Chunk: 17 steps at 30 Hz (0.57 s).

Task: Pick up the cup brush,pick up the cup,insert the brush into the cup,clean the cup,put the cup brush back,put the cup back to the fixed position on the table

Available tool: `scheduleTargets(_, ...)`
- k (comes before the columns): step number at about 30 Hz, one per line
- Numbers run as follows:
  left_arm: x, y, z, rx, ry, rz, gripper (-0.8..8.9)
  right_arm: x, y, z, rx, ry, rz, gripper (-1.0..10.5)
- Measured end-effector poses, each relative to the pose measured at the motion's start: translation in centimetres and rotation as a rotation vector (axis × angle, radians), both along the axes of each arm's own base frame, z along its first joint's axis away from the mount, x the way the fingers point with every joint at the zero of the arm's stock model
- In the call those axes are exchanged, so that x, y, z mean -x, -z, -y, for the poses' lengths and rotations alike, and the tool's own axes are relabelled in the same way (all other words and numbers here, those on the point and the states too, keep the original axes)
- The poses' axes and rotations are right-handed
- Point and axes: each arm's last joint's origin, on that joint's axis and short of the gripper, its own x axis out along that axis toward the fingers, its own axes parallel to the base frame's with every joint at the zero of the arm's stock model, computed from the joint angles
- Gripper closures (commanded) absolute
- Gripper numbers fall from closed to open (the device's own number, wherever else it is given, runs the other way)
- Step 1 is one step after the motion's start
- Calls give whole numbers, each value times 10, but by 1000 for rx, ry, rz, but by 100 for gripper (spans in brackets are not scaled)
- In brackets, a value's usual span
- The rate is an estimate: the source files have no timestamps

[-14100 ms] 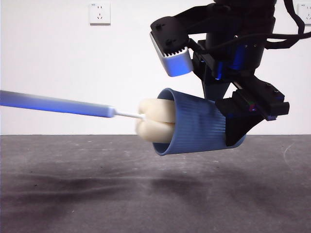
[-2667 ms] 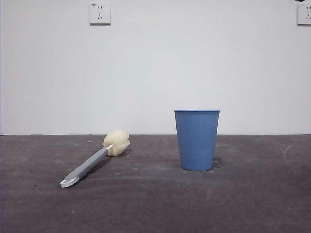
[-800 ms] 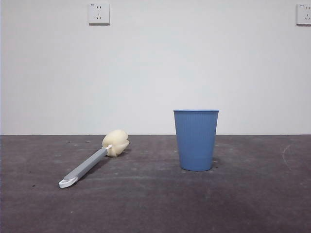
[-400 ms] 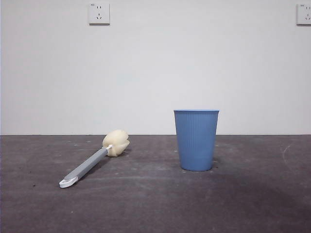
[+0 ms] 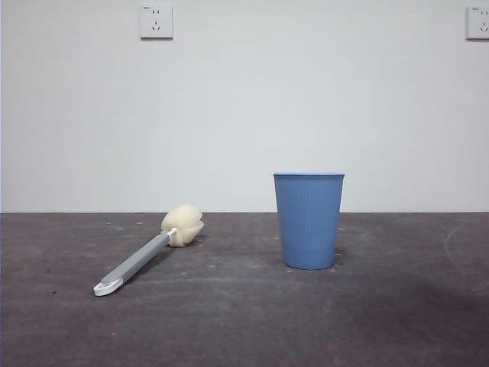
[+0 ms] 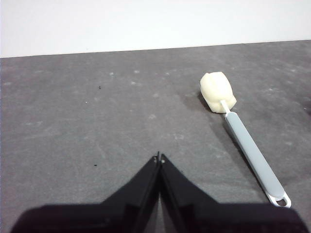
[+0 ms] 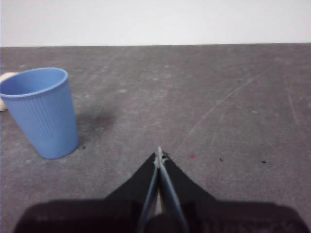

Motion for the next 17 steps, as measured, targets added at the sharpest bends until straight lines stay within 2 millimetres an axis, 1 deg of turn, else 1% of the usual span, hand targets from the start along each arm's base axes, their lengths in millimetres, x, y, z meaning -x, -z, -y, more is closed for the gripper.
scheduleTargets(17, 0, 0, 0, 0, 0, 0, 817, 0, 0, 1, -1, 6, 3, 946)
